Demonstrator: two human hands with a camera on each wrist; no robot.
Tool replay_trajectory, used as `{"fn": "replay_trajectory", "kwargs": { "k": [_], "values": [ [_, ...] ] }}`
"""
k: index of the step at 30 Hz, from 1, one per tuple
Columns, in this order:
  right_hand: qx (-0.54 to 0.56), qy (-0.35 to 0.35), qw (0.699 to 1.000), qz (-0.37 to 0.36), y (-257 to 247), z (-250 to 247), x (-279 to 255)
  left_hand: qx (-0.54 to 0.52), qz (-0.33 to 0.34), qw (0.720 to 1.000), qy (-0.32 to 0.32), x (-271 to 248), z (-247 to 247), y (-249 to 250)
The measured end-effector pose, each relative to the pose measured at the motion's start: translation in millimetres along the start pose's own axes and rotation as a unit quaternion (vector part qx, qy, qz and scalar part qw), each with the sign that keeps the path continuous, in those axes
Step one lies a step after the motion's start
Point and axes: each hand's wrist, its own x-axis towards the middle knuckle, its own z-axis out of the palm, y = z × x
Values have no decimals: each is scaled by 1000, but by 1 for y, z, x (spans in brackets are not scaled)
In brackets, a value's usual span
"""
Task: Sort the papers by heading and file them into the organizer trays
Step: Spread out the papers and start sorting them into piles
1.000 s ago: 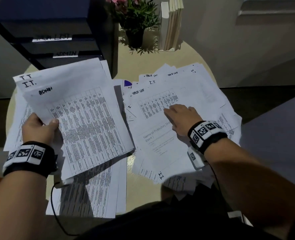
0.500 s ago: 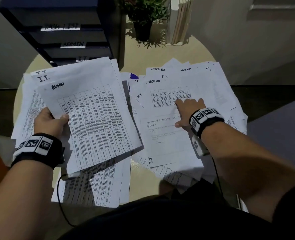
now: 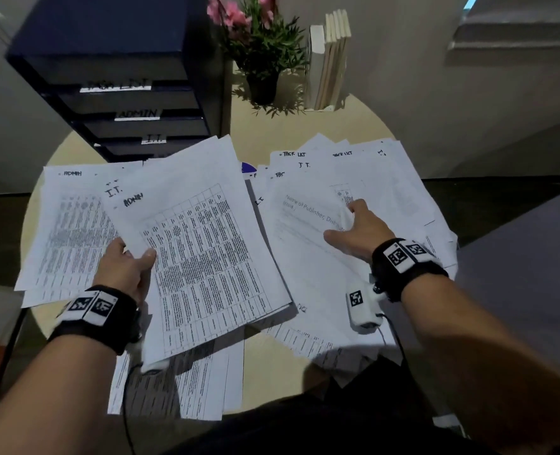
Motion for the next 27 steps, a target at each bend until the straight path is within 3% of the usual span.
{"fn": "replay_trajectory", "kwargs": {
  "k": [3, 8, 12, 15, 19, 22, 27],
  "values": [
    [71, -23, 996, 41, 9, 7, -8, -55, -48, 996, -46, -7, 17, -9],
    [70, -41, 995, 54, 25, 23, -11, 23, -72, 990, -116, -28, 50, -32],
    [50, 41, 997, 48, 39, 26, -13, 41, -115, 979, -161, -31, 65, -42],
    [121, 72, 988, 67, 50, 27, -11, 30, -152, 975, -158, -41, 83, -38],
    [246, 21, 966, 73, 56, 35, -15, 30, -141, 982, -119, -45, 109, -31],
    [361, -16, 930, 69, 49, 34, -34, 17, -127, 984, -124, -50, 122, -24],
    [402, -97, 908, 67, 47, 35, -38, 74, -19, 987, -142, -67, 133, -19]
  ]
}}
